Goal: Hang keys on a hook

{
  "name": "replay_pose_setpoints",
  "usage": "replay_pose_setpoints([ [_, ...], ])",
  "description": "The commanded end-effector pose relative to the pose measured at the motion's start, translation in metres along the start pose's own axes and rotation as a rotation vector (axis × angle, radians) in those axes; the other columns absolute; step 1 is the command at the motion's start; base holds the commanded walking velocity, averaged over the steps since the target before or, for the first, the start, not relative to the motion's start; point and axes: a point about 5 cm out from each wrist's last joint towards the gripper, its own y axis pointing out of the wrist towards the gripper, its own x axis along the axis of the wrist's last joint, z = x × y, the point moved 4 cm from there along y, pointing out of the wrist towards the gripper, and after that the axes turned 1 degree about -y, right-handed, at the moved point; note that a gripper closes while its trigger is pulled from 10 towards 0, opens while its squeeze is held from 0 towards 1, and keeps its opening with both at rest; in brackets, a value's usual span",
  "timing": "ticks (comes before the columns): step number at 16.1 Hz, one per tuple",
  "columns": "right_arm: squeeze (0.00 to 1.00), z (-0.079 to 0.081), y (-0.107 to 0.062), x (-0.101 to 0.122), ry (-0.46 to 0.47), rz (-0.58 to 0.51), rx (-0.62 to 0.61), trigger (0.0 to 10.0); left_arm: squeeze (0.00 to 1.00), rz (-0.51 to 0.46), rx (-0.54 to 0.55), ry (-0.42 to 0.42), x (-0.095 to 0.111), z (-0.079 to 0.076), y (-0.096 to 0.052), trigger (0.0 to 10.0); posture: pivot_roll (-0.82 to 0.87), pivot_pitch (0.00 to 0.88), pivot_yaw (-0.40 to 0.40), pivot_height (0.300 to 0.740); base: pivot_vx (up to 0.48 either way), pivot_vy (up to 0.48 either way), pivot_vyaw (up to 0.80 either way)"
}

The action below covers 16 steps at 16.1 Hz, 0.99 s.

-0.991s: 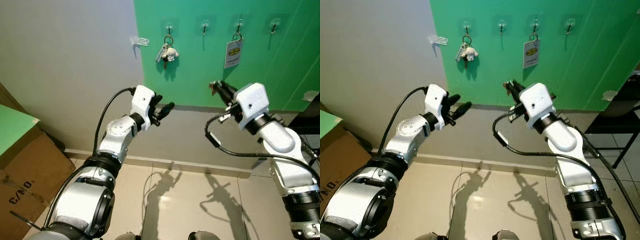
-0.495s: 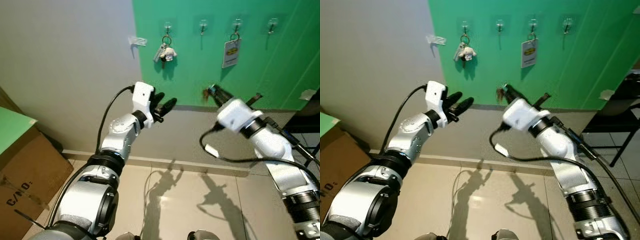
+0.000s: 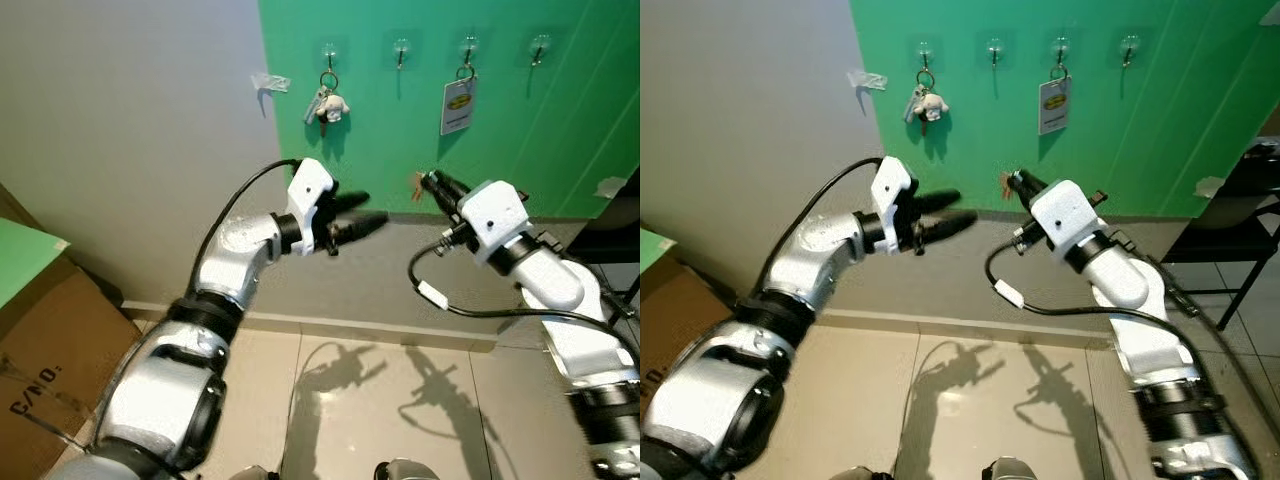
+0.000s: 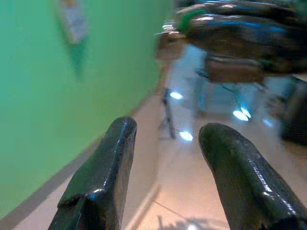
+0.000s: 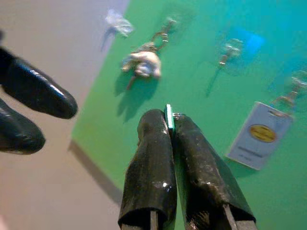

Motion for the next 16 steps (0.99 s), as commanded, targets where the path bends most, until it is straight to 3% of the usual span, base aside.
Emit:
replay_pose_setpoints([
  [1,0.00,0.007,0.001,0.004,0.010,-0.012,0.049,0.0,0.00,-0.005,-0.073,0.071,0.018,-0.004,0.004,10.0,-0.29,0.052,0.074,0.740,0.000,0.000,0.00],
  [3,0.00,0.011,0.001,0.007,0.022,-0.011,0.094,0.0,0.00,0.007,-0.115,0.087,0.023,-0.003,0.004,10.0,-0.30,0.051,0.083,0.740,0.000,0.000,0.00],
  [5,0.00,0.026,-0.001,0.013,0.046,-0.012,0.194,0.0,0.00,-0.011,-0.144,0.073,0.025,-0.004,0.002,10.0,-0.31,0.055,0.090,0.740,0.000,0.000,0.00],
  [7,0.00,0.029,-0.001,0.019,0.078,-0.025,0.208,0.0,0.00,-0.003,-0.155,0.075,0.022,-0.006,0.002,10.0,-0.32,0.058,0.089,0.740,0.000,0.000,0.00],
  [16,0.00,0.016,-0.005,0.029,0.098,-0.024,0.214,0.0,0.00,-0.002,-0.138,0.073,0.018,-0.002,-0.001,10.0,-0.33,0.060,0.077,0.740,0.000,0.000,0.00],
])
